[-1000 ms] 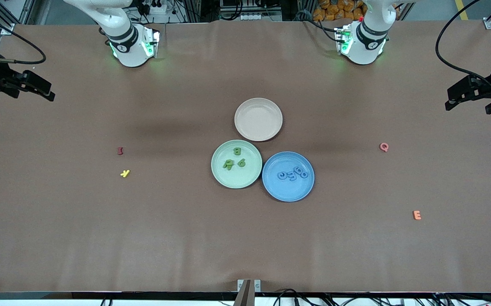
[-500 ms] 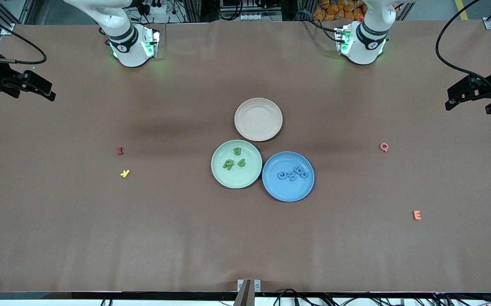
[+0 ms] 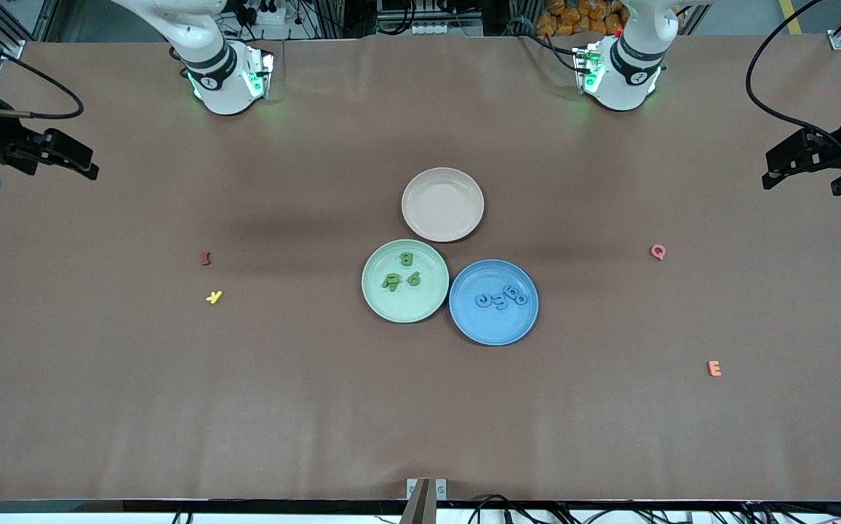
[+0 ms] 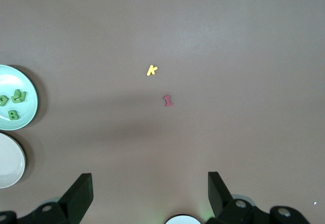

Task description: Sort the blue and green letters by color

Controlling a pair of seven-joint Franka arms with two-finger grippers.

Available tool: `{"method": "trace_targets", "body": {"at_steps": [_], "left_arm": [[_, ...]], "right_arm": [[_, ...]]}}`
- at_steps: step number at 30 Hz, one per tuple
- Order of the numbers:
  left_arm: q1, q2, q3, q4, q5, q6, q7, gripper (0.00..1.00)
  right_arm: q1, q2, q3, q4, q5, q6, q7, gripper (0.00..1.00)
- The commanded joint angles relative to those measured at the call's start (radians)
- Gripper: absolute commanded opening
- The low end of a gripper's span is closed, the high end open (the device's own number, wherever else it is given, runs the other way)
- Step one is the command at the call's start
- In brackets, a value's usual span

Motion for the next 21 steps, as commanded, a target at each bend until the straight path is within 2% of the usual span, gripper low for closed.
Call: {"method": "trace_targets", "body": {"at_steps": [1,21], "left_arm": [[-0.005,0.009,0.001,0.024,-0.021,-0.022,-0.015,1.0],[-0.007,0.011,0.0,0.023,-0.018,-0.019,-0.015,1.0]], "right_arm": [[-0.019,0.06,0.017,0.095,-0.001,-0.043,0.014,1.0],[-0.018,0.068,0.026,0.095,-0.026,-0.02,0.016,1.0]]}}
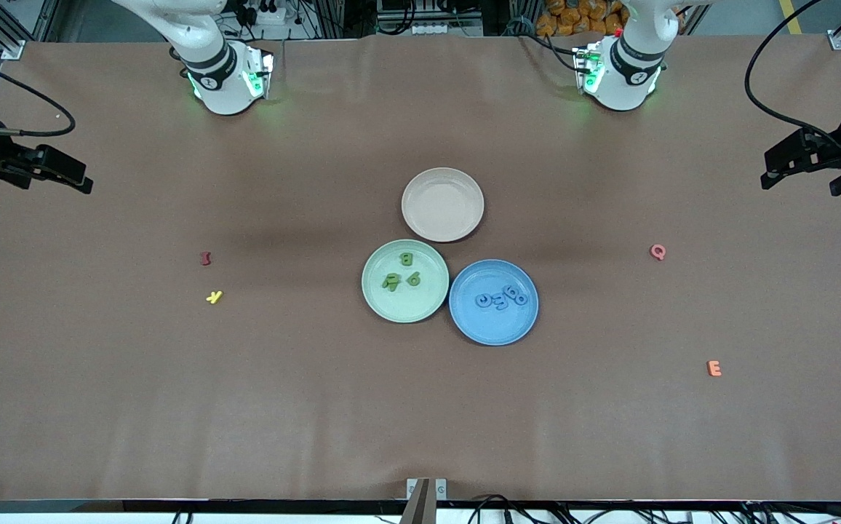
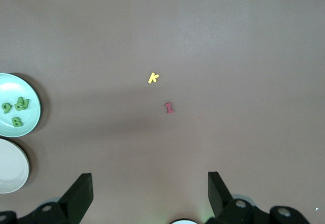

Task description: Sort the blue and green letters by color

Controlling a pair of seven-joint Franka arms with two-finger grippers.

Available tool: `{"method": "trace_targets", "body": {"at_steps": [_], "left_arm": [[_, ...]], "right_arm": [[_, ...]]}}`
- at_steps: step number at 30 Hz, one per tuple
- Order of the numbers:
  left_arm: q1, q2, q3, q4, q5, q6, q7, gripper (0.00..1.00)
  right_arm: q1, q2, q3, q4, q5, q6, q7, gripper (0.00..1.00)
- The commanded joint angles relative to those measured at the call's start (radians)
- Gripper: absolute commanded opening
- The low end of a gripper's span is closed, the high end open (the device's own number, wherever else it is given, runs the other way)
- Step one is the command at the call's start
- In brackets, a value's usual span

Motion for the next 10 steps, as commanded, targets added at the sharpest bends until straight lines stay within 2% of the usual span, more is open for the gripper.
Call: {"method": "trace_targets", "body": {"at_steps": [1,10], "left_arm": [[-0.004,0.009,0.0,0.023,-0.018,-0.019,-0.015,1.0],[-0.004,0.009,-0.003,0.021,-0.019,-0.019,-0.017,1.0]], "right_arm": [[-0.017,0.014,0.024,0.029,-0.018,-0.011,0.014,1.0],[-0.015,0.014,0.024,0.029,-0.019,-0.01,0.014,1.0]]}}
